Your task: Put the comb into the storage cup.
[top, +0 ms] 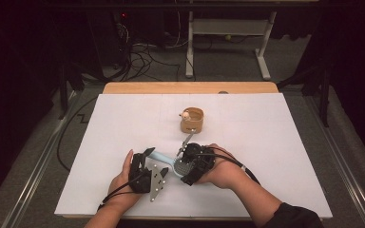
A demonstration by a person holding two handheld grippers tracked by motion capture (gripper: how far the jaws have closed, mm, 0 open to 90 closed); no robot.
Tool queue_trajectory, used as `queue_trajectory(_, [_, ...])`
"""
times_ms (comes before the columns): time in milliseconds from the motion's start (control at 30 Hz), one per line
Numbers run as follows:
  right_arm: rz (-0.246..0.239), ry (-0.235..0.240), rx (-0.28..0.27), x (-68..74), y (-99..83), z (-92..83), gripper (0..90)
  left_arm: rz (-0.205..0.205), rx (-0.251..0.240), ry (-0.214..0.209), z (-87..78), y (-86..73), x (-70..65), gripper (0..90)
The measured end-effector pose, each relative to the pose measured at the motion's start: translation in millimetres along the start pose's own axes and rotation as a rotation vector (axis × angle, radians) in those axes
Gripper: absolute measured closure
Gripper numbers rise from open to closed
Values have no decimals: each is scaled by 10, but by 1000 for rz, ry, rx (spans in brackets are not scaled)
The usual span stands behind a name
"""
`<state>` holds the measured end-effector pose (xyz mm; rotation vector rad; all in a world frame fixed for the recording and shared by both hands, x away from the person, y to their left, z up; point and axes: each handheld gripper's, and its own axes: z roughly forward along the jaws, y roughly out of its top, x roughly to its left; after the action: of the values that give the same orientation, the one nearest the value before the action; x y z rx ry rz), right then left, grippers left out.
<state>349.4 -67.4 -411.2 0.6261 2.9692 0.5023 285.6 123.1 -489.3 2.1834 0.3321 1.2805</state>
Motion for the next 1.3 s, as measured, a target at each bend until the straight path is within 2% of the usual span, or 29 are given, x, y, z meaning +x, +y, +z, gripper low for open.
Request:
queue_trajectory(100, [1,3,1,7,24,13,208,15,3,8,-3,2,-5,153])
queue_trajectory(533, [-6,22,13,50,112,60,208,29,5,6,-12,13,-23,197])
queue_trajectory(800, [-6,29,13,66,166,64,208,68,-9,1,-20,16,-61,281])
queue_trajectory(833, [-11,30,11,66,172,65,208,84,3,-1,-27,19,-57,292])
queue_trajectory(900, [-6,31,10,71,184,65,208,92,7,-15,-24,22,-66,297])
queue_trajectory(1000, [-3,29,11,70,195,63,208,109,16,-14,-15,25,-88,313])
queue_trajectory(1167, [-2,31,11,69,201,70,208,115,2,-17,-24,22,-87,396])
queue_trajectory(1300, [7,35,13,65,202,72,208,152,-11,-21,-46,28,-98,471])
